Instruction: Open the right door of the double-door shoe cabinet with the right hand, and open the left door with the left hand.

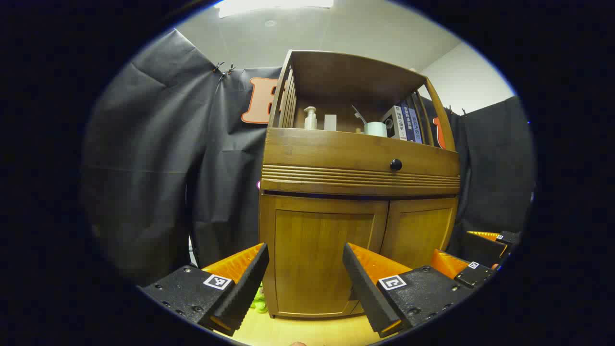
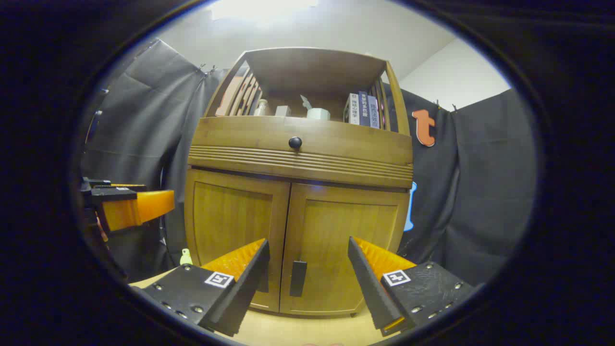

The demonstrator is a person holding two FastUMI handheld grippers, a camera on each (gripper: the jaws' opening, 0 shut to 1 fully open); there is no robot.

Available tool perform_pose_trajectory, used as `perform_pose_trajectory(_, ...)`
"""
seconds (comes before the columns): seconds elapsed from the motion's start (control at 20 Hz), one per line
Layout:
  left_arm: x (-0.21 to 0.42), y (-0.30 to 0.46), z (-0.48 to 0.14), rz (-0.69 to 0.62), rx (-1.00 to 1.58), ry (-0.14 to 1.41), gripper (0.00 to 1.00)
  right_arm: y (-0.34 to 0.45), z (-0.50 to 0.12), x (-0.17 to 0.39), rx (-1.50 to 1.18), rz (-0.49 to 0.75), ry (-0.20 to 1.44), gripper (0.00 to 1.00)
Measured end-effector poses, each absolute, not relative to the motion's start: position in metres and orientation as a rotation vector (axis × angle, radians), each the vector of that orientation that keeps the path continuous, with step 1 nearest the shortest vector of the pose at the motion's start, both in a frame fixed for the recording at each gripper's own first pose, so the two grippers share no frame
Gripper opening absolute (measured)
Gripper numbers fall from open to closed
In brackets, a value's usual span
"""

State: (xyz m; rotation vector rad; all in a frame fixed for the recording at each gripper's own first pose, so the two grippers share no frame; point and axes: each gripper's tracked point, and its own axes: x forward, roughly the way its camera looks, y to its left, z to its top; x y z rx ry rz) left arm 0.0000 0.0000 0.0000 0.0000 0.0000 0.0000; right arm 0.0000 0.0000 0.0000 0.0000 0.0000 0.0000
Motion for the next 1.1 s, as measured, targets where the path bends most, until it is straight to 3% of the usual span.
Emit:
perform_pose_trajectory(0.1, -0.002, 0.002, 0.0, -0.008, 0.003, 0.001, 0.99, 0.002, -0.004, 0.003, 0.007, -0.001, 0.017, 0.97)
perform_pose_trajectory(0.2, -0.004, 0.007, -0.005, -0.003, 0.0, 0.016, 0.91, 0.004, -0.01, 0.006, 0.01, 0.007, 0.04, 0.97)
perform_pose_trajectory(0.3, -0.006, 0.014, -0.006, 0.006, 0.0, 0.026, 0.91, 0.005, -0.017, 0.01, 0.006, 0.016, 0.056, 0.98)
perform_pose_trajectory(0.35, -0.005, 0.018, -0.006, 0.011, 0.0, 0.028, 0.95, 0.007, -0.018, 0.016, 0.002, 0.019, 0.058, 0.97)
perform_pose_trajectory(0.4, -0.004, 0.022, -0.007, 0.015, 0.001, 0.029, 0.91, 0.009, -0.018, 0.02, -0.004, 0.027, 0.058, 0.97)
perform_pose_trajectory(0.5, 0.0, 0.028, -0.007, 0.022, 0.013, 0.026, 0.91, 0.014, -0.021, 0.027, -0.026, 0.047, 0.05, 0.97)
perform_pose_trajectory(0.6, 0.003, 0.033, -0.008, 0.032, 0.028, 0.026, 0.95, 0.014, -0.028, 0.038, -0.051, 0.049, 0.044, 0.97)
perform_pose_trajectory(0.65, 0.006, 0.034, -0.008, 0.033, 0.033, 0.027, 0.92, 0.013, -0.034, 0.044, -0.06, 0.048, 0.05, 0.97)
perform_pose_trajectory(0.7, 0.008, 0.035, -0.008, 0.035, 0.036, 0.028, 0.95, 0.013, -0.042, 0.051, -0.059, 0.047, 0.059, 0.97)
perform_pose_trajectory(0.85, 0.015, 0.038, -0.01, 0.044, 0.041, 0.036, 0.92, 0.016, -0.069, 0.069, -0.033, 0.051, 0.118, 0.97)
perform_pose_trajectory(1.05, 0.022, 0.045, -0.011, 0.065, 0.052, 0.041, 0.95, 0.019, -0.112, 0.094, -0.037, 0.051, 0.225, 0.98)
perform_pose_trajectory(1.1, 0.023, 0.047, -0.01, 0.071, 0.053, 0.039, 0.92, 0.014, -0.123, 0.1, -0.04, 0.043, 0.248, 0.88)
